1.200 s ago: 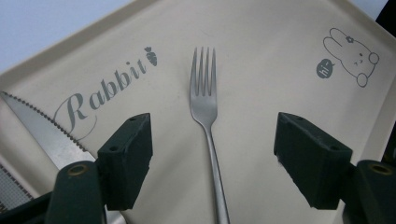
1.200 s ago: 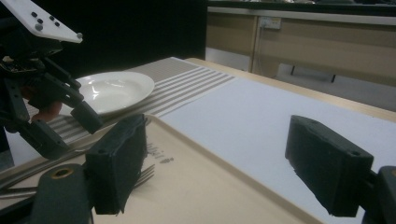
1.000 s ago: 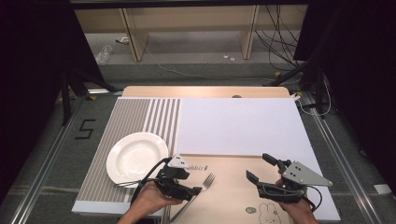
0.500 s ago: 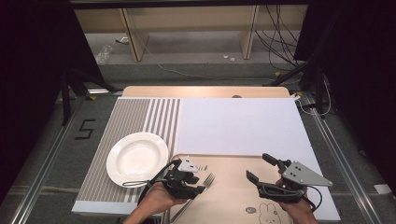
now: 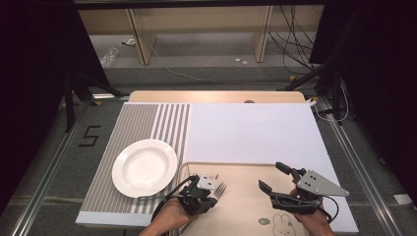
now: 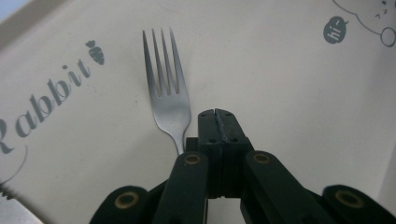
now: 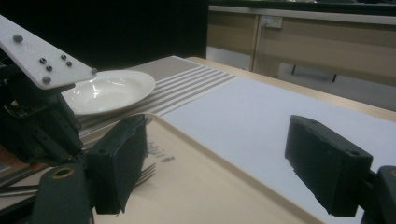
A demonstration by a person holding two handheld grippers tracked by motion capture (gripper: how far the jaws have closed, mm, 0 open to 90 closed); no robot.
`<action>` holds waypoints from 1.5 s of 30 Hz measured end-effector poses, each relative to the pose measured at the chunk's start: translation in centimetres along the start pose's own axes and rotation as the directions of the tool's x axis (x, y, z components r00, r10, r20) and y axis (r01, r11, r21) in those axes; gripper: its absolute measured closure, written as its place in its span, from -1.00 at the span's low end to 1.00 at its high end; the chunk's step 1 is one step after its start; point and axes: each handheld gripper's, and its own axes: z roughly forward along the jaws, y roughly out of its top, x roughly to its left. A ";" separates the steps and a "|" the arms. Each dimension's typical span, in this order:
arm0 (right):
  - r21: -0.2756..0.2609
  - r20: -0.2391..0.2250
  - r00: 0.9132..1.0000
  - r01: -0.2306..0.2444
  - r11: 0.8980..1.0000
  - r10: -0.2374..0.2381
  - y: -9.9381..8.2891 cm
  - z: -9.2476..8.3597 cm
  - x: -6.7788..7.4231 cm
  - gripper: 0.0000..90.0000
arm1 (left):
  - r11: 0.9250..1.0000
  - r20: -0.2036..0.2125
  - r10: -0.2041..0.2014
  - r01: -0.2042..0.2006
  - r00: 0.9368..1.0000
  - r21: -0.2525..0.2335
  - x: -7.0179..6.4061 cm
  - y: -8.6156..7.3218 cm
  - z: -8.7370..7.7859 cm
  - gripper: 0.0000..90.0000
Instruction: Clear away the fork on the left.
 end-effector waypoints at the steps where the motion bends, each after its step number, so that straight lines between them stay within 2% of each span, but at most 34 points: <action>1: -0.001 0.000 1.000 -0.001 1.000 0.001 0.0 0.0 0.0 -0.51 | 1.000 0.003 0.001 -0.001 1.000 0.005 0.0 0.0 0.1 0.99; 9: 0.002 0.000 1.000 -0.001 1.000 0.001 0.0 0.0 0.0 -0.51 | 1.000 0.000 -0.002 0.002 1.000 0.019 -0.3 -0.3 1.0 0.99; 12: -0.001 -0.001 1.000 0.001 1.000 -0.001 0.0 0.0 0.0 -0.51 | 0.999 -0.026 0.001 0.000 1.000 0.040 -0.2 -0.4 1.2 0.99; 15: 0.000 -0.001 1.000 0.001 1.000 -0.001 0.0 0.0 0.0 -0.51 | 0.999 -0.048 -0.008 0.010 0.999 0.040 0.0 -0.4 1.2 0.99; 17: 0.000 -0.003 1.000 0.001 1.000 -0.001 0.0 0.0 0.0 -0.51 | 0.999 -0.047 -0.013 0.015 0.999 0.040 0.2 -0.5 1.1 0.99; 21: 0.000 -0.003 1.000 0.003 1.000 -0.003 0.0 0.0 0.1 -0.51 | 0.999 -0.073 0.005 -0.001 0.997 0.047 0.2 -0.4 1.0 0.99; 32: 0.001 -0.004 1.000 0.004 1.000 -0.004 0.0 0.0 0.0 -0.51 | 0.998 -0.092 -0.040 0.044 0.995 0.038 1.5 -0.8 0.6 0.99; 37: 0.000 -0.006 1.000 0.003 1.000 -0.003 0.0 0.1 0.1 -0.51 | 0.996 -0.098 -0.075 0.078 0.992 0.033 2.4 -1.0 0.3 0.99; 45: 0.005 -0.001 1.000 0.007 1.000 -0.007 0.0 0.0 0.0 -0.51 | 0.994 -0.110 -0.094 0.099 0.989 0.043 3.4 -1.3 -0.2 0.99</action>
